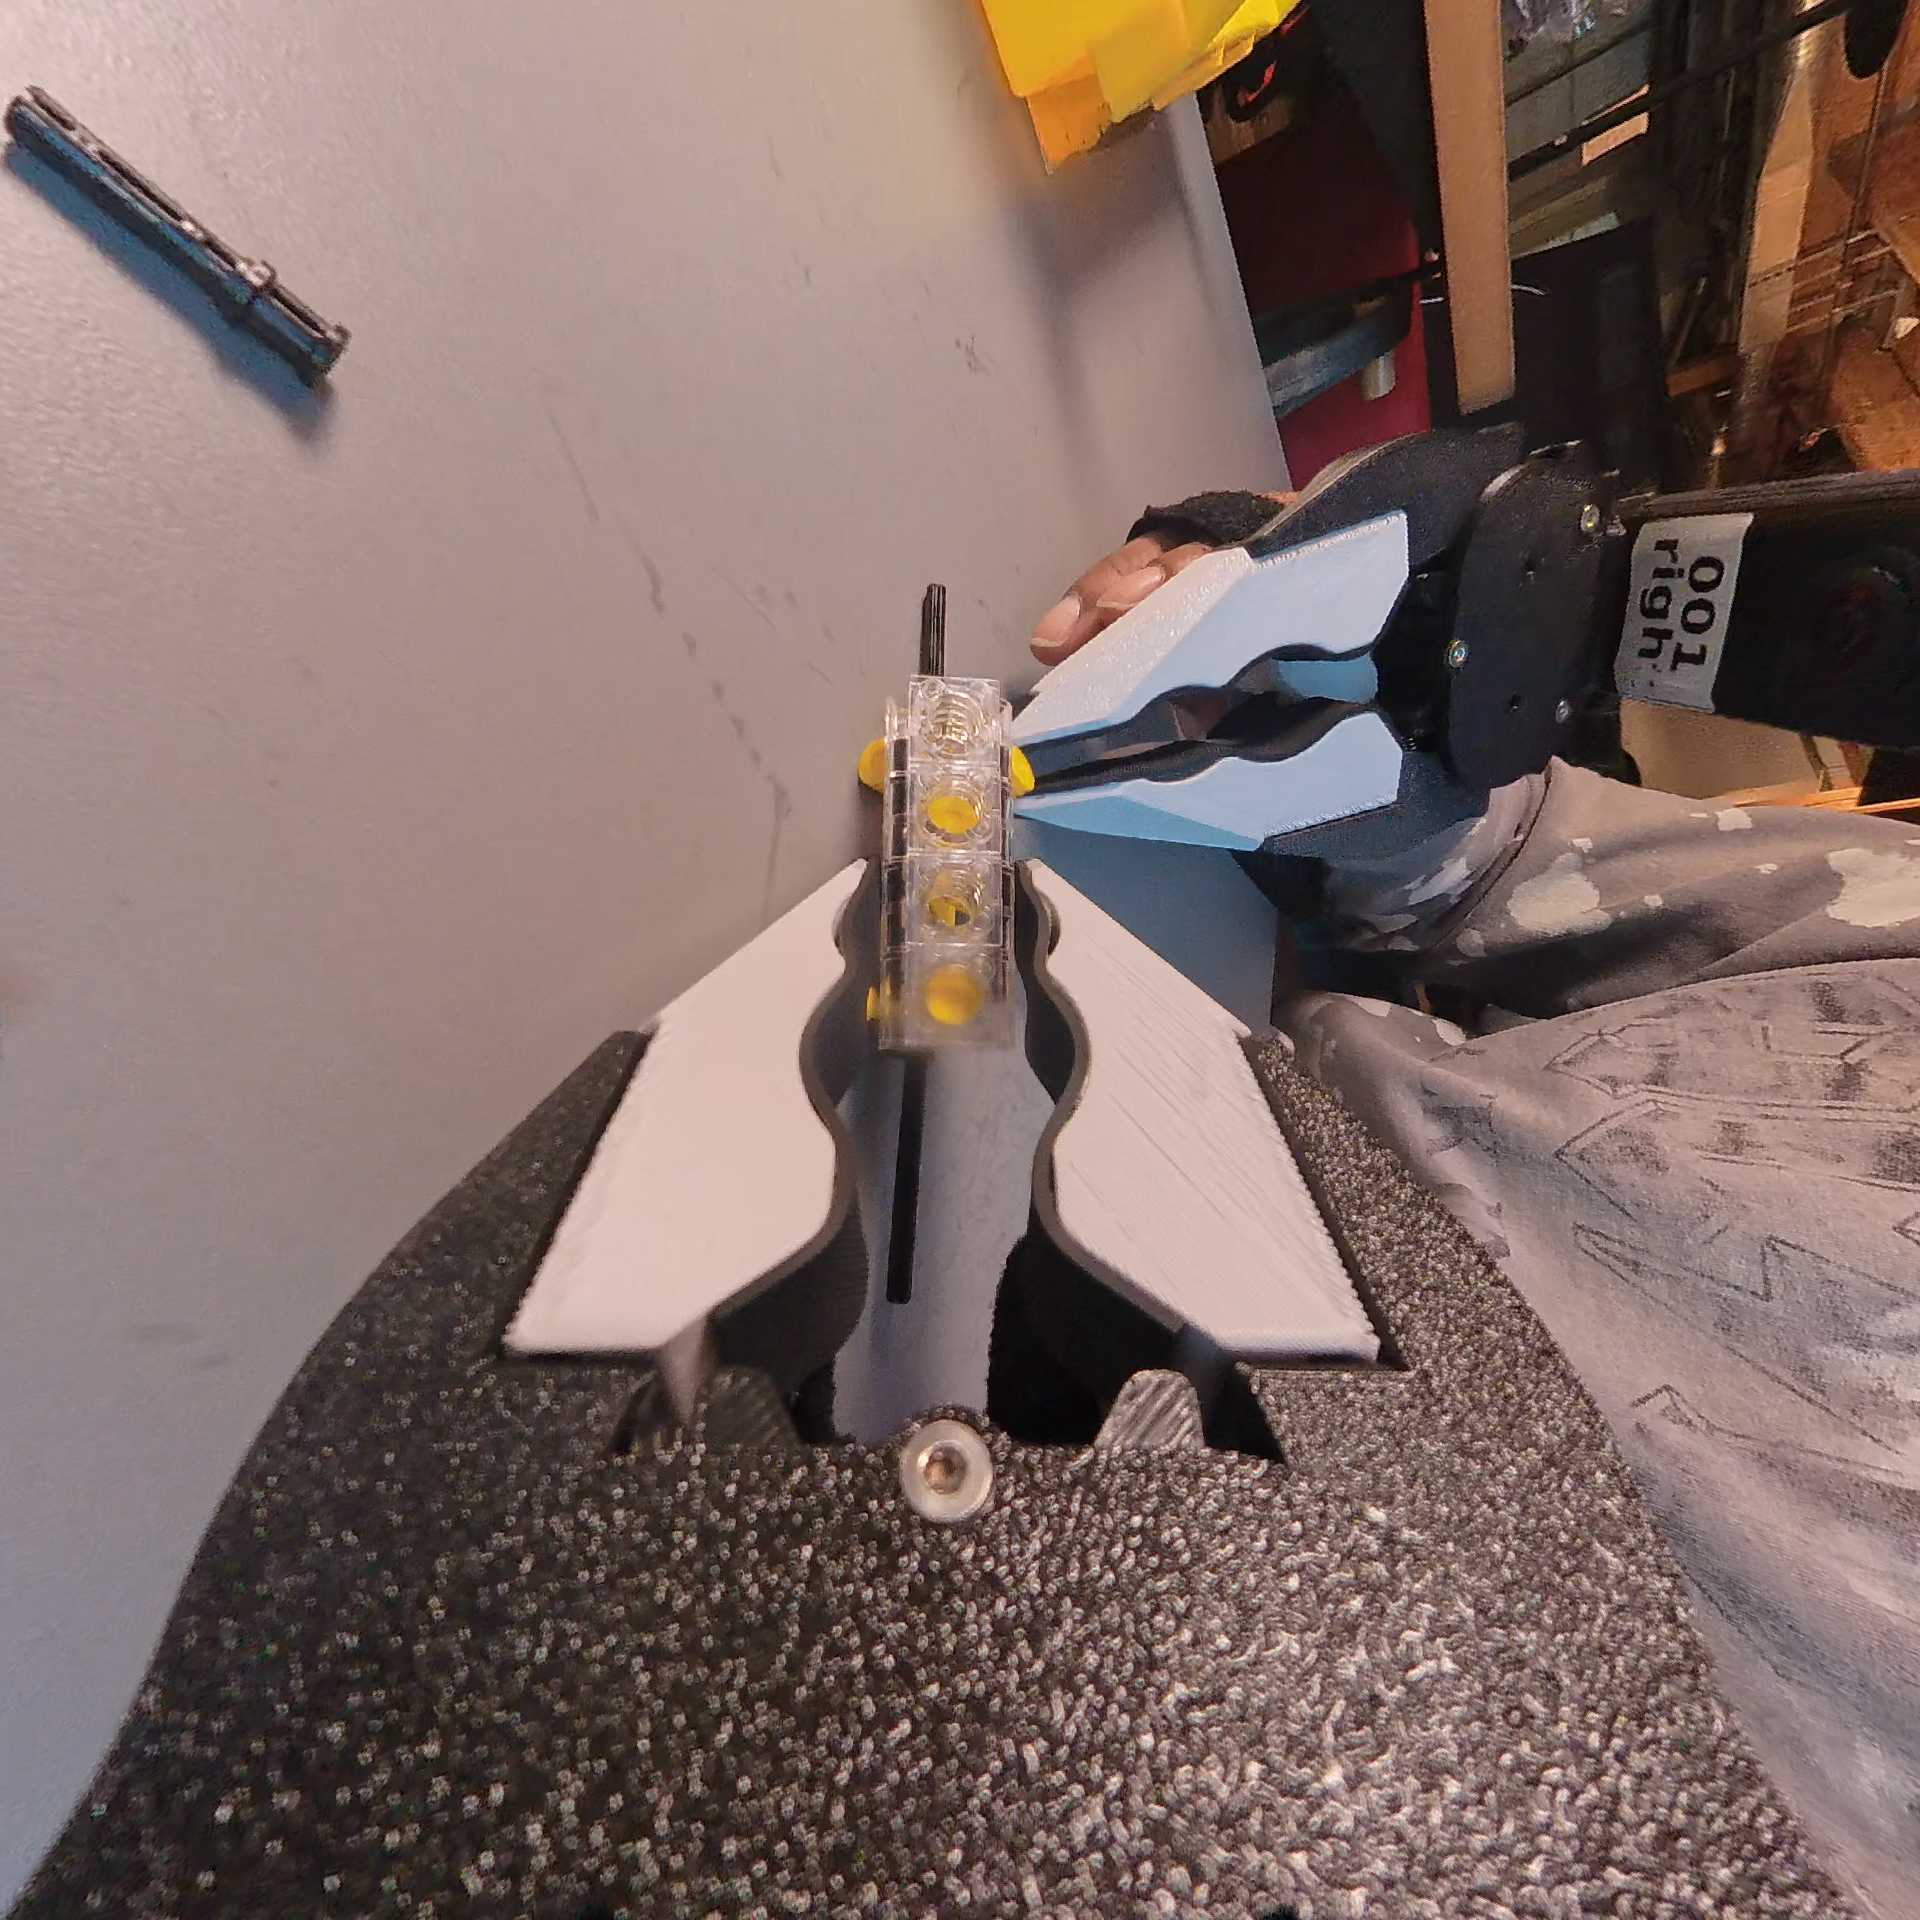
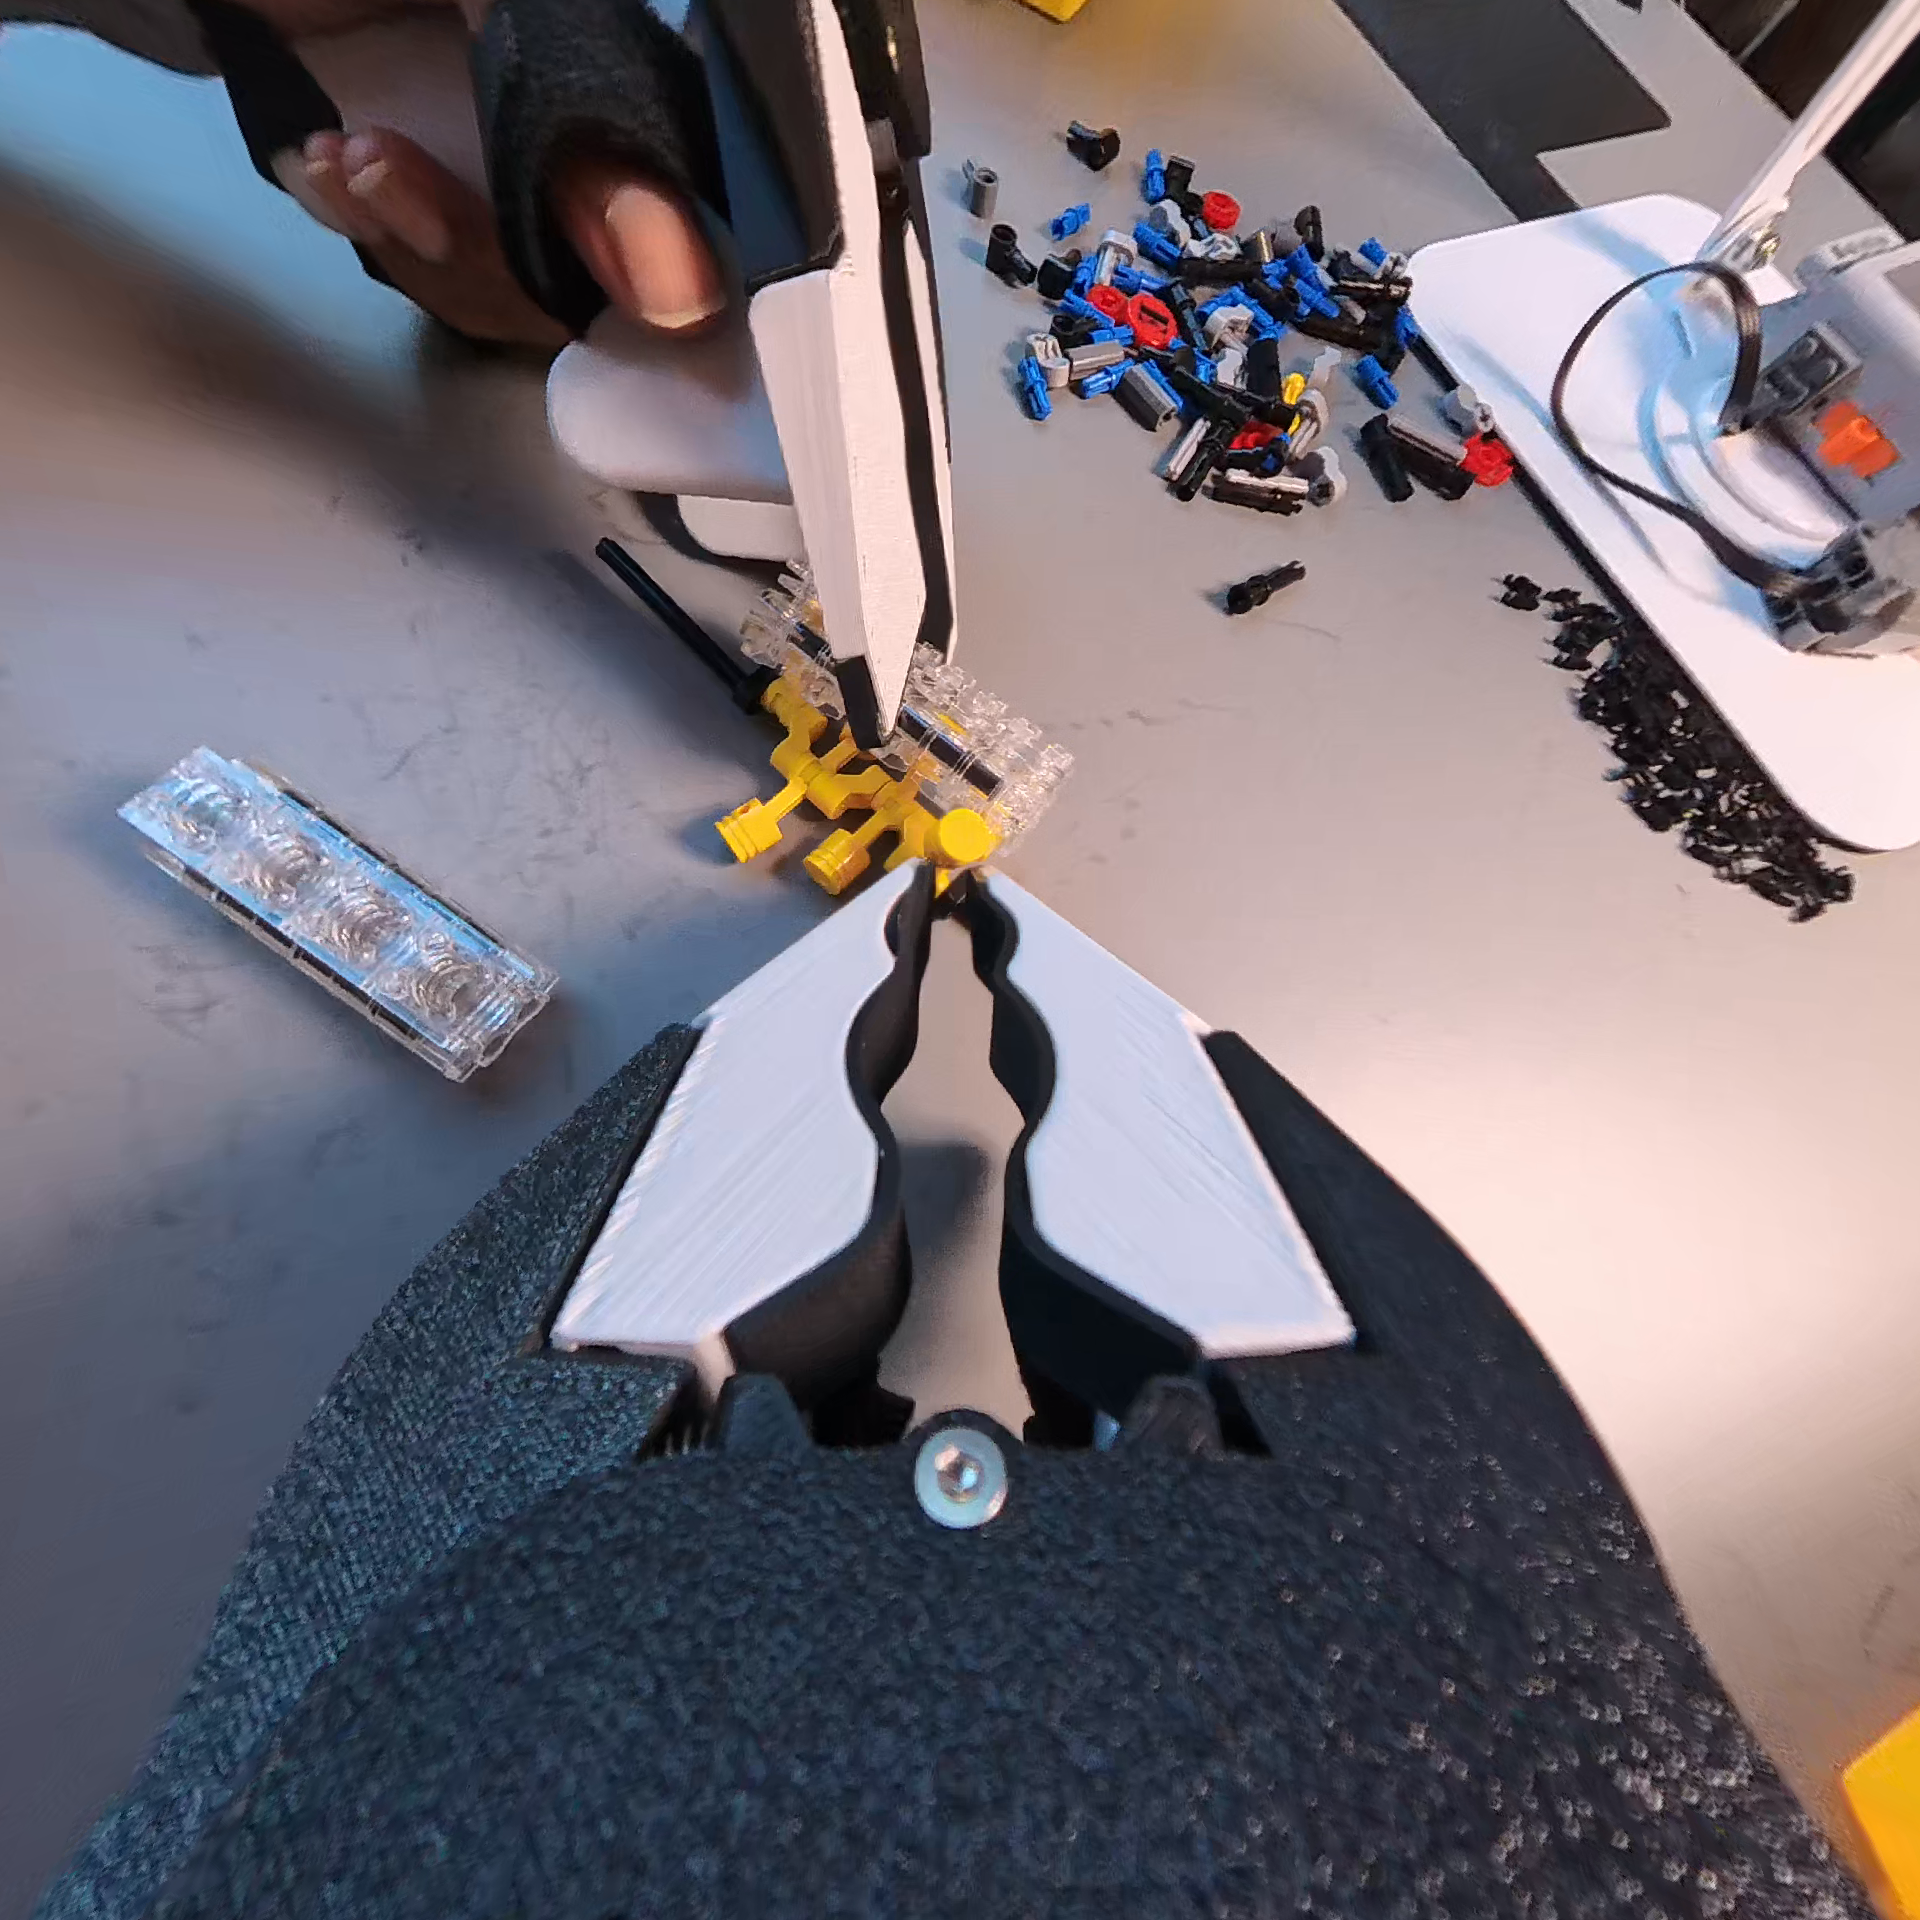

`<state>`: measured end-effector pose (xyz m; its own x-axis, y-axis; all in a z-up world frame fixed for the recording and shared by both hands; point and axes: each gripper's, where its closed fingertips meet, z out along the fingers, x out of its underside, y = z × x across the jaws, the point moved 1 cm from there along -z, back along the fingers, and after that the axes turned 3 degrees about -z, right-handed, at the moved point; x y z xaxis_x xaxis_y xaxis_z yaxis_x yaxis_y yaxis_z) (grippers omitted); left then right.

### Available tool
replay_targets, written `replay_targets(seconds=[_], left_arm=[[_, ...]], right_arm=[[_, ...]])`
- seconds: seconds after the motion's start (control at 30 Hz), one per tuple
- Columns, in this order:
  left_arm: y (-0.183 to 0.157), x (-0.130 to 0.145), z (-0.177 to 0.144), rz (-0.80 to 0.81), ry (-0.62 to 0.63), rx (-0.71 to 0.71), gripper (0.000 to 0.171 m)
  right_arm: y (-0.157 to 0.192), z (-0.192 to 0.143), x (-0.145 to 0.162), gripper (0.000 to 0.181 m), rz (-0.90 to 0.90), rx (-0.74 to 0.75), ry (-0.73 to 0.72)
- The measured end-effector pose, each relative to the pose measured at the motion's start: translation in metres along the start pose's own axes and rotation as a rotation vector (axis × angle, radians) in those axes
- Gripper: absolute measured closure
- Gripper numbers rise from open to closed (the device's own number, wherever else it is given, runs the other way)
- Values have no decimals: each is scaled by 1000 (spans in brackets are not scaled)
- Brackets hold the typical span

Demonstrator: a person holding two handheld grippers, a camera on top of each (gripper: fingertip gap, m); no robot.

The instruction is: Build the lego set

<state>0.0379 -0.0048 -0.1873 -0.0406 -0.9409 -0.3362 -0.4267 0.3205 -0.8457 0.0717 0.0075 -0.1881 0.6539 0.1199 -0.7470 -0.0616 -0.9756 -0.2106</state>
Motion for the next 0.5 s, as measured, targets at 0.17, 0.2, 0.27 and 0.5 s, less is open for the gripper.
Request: replay_targets(seconds=[0.17,0.2,0.27,0.5], left_arm=[[0,-1,-1,-19,-6,20,147],[0,-1,-2,-24,-7,26,147],[0,-1,-2,-29,-9,28,147],[-4,1,-3,-35,-9,70,148]], right_arm=[[-1,5,-2,172,45,-14,10],[-1,5,-2,173,53,-22,11],[-1,6,-2,173,63,-35,11],[1,8,-2,173,165,-95,22]])
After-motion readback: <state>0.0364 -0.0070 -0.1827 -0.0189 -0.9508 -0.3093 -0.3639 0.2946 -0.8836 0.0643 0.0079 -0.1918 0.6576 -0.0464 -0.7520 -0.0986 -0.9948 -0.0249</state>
